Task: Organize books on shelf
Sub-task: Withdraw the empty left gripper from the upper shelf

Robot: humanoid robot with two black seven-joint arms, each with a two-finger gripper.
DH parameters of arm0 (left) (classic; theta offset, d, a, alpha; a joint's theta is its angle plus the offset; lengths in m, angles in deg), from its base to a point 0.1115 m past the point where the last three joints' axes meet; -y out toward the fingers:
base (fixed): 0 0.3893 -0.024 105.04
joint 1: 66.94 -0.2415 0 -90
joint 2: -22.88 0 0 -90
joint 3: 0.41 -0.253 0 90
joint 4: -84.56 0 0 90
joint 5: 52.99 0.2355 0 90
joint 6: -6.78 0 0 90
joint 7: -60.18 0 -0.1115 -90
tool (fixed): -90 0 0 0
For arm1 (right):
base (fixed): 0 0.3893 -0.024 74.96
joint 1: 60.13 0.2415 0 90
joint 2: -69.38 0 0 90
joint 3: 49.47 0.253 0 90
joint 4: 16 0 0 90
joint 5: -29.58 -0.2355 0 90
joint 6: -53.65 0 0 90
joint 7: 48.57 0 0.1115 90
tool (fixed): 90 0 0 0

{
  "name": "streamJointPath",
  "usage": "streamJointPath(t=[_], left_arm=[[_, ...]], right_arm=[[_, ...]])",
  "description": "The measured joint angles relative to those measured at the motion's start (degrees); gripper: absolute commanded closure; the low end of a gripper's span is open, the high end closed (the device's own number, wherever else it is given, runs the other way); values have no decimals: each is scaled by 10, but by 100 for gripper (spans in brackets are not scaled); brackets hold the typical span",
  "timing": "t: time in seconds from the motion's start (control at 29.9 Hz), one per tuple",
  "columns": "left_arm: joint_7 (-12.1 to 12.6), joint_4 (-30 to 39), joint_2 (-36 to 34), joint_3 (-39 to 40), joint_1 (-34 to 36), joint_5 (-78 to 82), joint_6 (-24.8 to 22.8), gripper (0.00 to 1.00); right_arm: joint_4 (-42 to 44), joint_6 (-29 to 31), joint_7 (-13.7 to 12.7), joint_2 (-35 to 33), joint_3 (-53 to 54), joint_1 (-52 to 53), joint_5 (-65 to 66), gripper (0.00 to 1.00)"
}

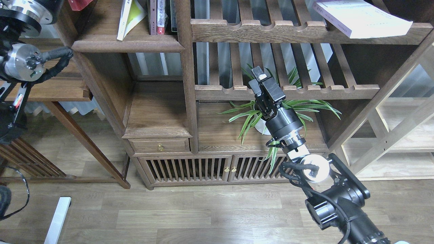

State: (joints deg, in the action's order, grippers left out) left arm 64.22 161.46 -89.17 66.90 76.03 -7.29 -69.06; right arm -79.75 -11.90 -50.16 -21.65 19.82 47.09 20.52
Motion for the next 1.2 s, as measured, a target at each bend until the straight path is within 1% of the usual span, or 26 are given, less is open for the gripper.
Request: streamJointPath(t=[0.33, 0.67, 0.87, 1.2], left_arm=[[-39, -82, 4, -38, 44, -9, -7, 92], [-70, -158, 44, -61, 87, -11, -8, 92], [-75, -183, 57, -75, 101, -11, -8, 92], [-78, -208, 63, -102, 112, -28, -9, 86]], right_arm=[[1, 0, 1, 4, 1, -1, 0, 24], [1, 2, 1, 0, 7, -1, -4, 24], [0, 5, 1, -2, 15, -1, -4, 24], [0, 5, 1, -5, 22, -1, -4, 24]])
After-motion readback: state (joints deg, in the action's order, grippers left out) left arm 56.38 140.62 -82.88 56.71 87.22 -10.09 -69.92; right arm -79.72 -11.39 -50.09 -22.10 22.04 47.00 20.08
